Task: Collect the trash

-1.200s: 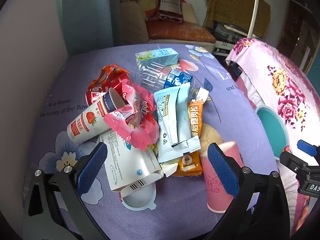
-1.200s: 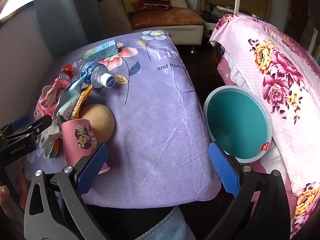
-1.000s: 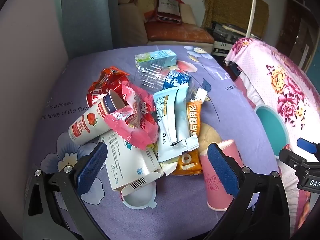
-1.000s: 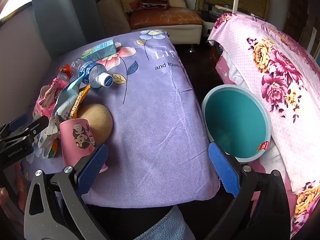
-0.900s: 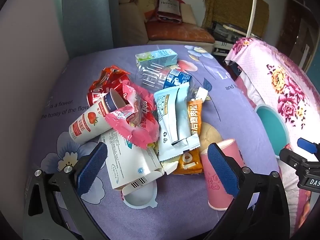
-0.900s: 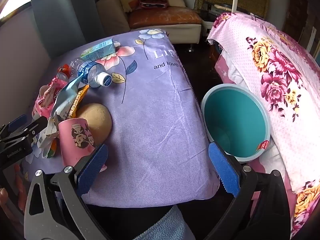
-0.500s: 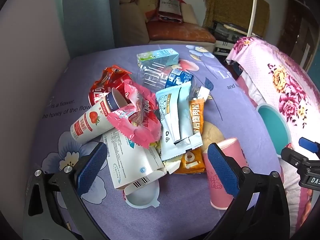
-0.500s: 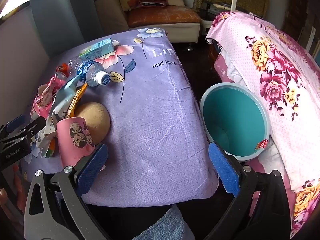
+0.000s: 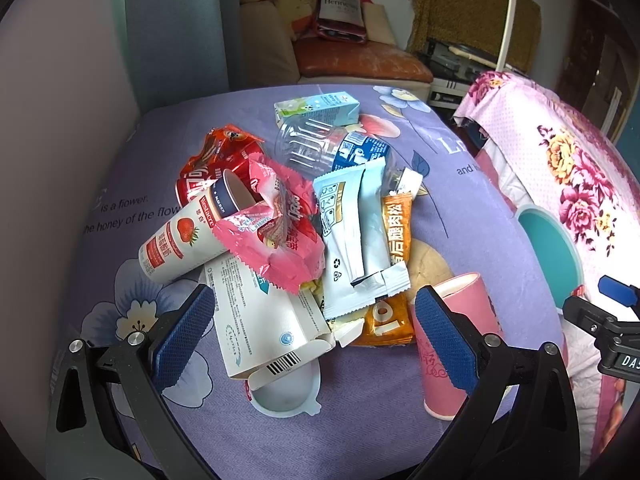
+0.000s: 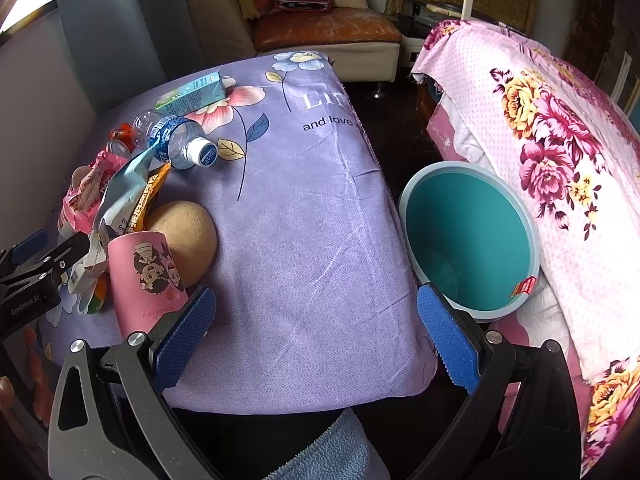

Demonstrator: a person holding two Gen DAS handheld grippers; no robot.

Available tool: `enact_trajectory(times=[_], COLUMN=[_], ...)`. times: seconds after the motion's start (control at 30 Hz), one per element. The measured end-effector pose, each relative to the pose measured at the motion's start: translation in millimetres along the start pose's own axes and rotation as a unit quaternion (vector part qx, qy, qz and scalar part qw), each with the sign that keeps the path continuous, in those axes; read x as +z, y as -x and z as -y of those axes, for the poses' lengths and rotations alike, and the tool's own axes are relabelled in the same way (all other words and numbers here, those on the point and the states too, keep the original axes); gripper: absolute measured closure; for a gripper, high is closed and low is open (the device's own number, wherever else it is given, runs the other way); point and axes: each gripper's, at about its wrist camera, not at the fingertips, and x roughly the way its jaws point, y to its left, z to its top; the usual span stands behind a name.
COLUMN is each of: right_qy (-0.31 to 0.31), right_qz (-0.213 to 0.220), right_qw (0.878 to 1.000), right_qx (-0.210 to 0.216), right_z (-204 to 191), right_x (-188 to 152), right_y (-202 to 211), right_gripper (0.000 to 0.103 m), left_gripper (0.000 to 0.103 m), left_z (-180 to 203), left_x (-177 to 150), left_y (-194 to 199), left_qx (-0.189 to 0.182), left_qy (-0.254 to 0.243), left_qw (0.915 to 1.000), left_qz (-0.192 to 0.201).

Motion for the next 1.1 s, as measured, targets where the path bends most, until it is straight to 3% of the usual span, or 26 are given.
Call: enact_trajectory(times=[1.1], right_qy=[0.01], right_qz=[-0.021], right_qw=[1.0], right_qx=[-0.001], right_z=[-8.5], right_x=[5.2], right_y=[-7.5], right_gripper=[0.006], left_gripper=[0.003], left_z=[-1.3], left_x=[-6.0], left_y=[-11.1], left_qx=[0.0], left_qy=[-0.006], left_qw=[1.0], left_qz=[-0.006])
